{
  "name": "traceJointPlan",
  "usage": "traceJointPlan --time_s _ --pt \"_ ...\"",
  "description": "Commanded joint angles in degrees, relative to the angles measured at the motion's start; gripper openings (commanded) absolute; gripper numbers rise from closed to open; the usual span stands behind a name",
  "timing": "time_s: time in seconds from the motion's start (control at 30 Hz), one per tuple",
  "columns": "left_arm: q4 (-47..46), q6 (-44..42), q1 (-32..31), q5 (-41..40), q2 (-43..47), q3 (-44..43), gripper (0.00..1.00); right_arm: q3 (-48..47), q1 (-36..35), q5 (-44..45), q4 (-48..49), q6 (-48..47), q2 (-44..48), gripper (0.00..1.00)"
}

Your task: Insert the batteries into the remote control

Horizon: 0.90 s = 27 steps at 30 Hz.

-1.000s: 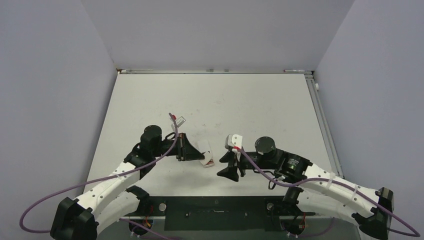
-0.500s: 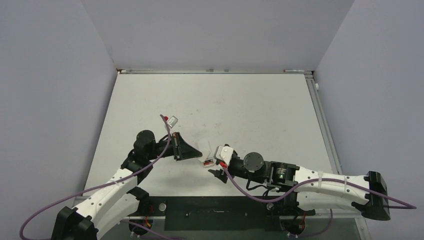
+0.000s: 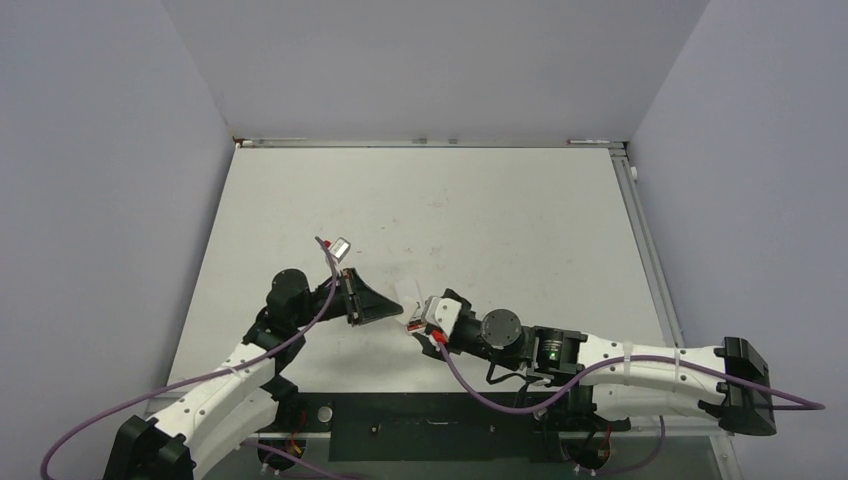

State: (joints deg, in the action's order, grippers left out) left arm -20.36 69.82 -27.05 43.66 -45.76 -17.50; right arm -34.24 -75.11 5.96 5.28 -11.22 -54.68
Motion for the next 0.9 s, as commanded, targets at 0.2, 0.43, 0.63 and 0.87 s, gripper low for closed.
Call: traceJointPlan --time_s 0.2,0.43,0.63,0.87 --pt "-6.0 5.1 0.3 -2.8 3.0 2.5 0.0 2.0 -0.5 1.2 9.9 -2.1 -2.1 0.59" --pt "-7.0 6.2 0.3 -2.8 3.2 2.8 0.0 2.2 -0.6 0.3 12.6 -1.9 -3.2 0.6" --pt "-7.7 7.1 0.3 -2.6 3.8 3.2 0.0 2.4 -0.5 1.0 14.6 -2.0 -4.1 0.6" --pt "-8.0 7.6 0.3 -2.6 4.3 3.3 0.0 2.1 -0.5 1.2 15.9 -2.1 -5.0 0.6"
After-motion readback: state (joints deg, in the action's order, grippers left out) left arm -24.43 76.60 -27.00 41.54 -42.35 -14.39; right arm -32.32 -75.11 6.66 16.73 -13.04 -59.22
